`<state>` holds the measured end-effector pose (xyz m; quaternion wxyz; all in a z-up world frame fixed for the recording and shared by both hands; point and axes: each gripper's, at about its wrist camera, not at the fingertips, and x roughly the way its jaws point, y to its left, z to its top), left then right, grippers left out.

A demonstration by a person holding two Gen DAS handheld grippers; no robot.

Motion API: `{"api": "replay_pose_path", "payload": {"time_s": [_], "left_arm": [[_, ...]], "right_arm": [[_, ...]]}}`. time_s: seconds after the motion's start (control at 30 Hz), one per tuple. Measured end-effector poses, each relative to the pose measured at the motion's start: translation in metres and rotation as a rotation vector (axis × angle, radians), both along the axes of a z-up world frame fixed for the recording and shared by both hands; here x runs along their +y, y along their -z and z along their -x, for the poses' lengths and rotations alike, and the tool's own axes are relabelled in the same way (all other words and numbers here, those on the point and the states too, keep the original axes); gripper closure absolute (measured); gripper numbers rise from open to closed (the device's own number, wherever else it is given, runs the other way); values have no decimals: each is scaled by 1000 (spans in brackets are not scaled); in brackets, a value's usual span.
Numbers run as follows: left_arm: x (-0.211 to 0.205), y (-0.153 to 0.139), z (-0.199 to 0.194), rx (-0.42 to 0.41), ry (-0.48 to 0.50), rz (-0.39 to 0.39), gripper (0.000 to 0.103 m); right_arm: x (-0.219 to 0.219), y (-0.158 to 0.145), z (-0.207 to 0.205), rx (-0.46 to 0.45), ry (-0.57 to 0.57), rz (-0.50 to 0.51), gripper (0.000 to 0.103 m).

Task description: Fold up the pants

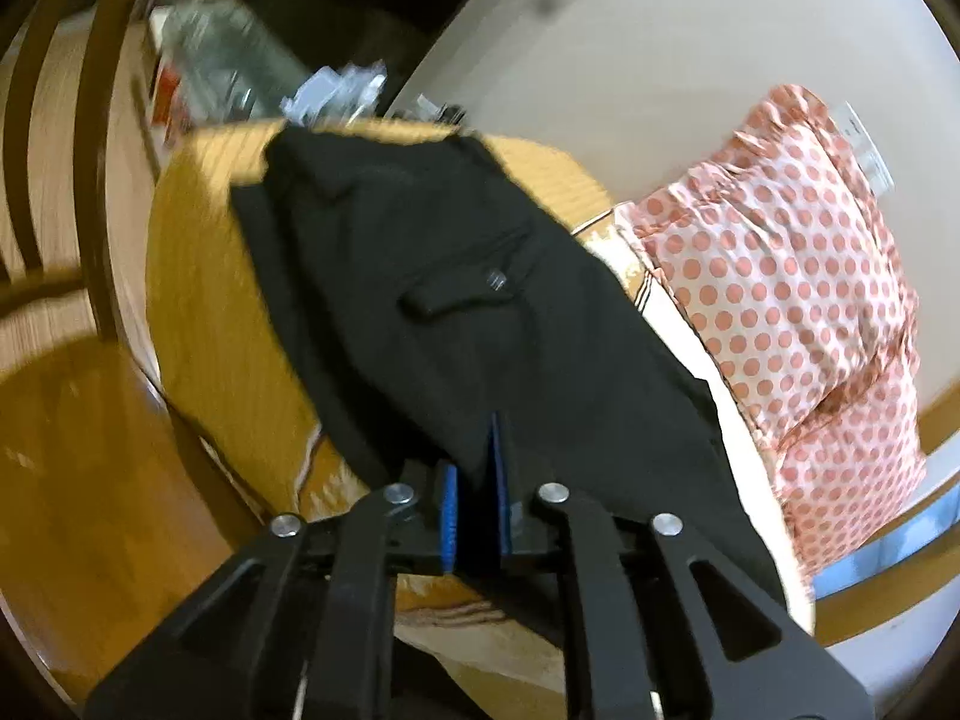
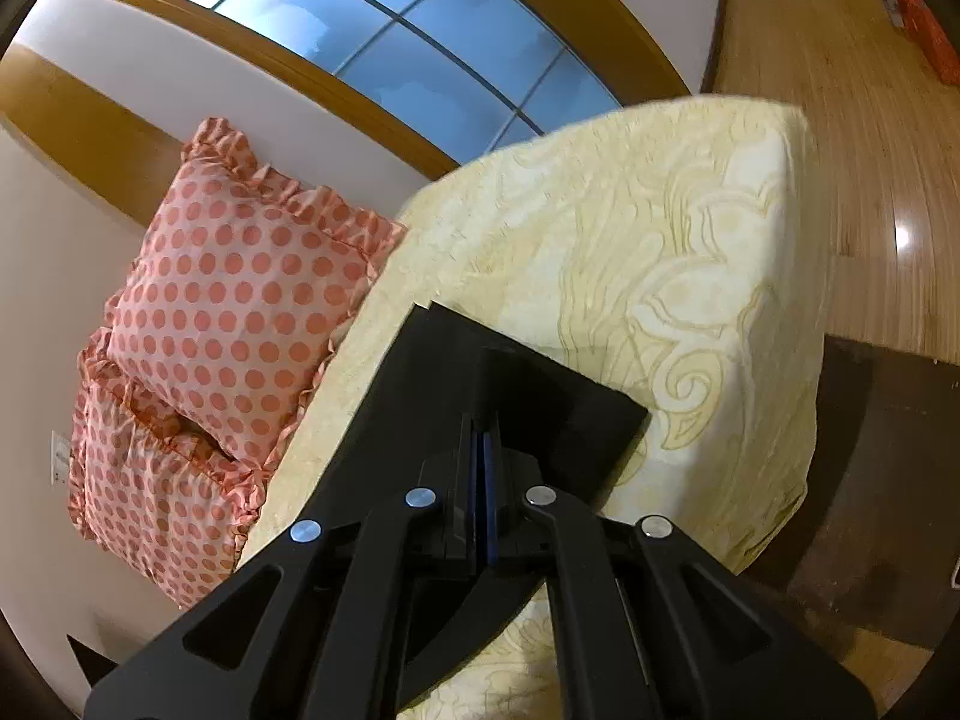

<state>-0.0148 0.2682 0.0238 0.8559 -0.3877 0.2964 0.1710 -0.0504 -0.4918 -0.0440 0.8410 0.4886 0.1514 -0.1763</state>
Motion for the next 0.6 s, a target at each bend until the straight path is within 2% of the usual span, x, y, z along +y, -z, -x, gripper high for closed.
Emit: {"api": "replay_pose_path", "payload": {"time_s": [0.17, 0.2, 0.5, 0.57, 0.6], "left_arm": [[2, -8, -11, 8, 49, -54, 94], [2, -8, -12, 14, 55, -58, 97], [16, 3, -10, 30, 90, -30, 99], [14, 8, -11, 44, 90, -41, 99], [11, 8, -10, 50, 89, -71, 95]], "right_arm": [[5, -12, 8, -14, 10, 29, 101], [7, -12, 11, -7, 16, 34, 101], [8, 13, 23, 41, 55, -16, 101], [10, 12, 18, 66, 42, 16, 101], [11, 11, 17, 77, 37, 27, 101]]}}
